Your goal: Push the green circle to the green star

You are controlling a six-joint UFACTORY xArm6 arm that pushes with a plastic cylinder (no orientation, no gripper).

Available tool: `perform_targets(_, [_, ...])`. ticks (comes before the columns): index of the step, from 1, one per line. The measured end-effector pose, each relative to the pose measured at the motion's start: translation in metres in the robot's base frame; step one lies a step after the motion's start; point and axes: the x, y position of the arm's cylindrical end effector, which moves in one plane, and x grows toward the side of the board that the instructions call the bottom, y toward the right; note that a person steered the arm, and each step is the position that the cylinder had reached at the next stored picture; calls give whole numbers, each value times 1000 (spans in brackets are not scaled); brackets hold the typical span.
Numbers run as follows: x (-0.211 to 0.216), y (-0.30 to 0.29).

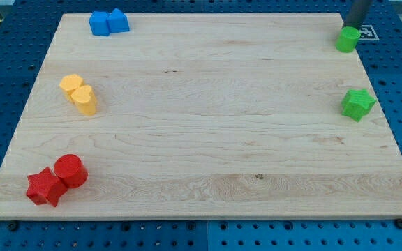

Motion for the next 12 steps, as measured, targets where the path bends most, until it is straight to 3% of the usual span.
perform_targets(5, [54,-17])
perform_targets(10, [53,-80])
perform_targets(12, [75,-82])
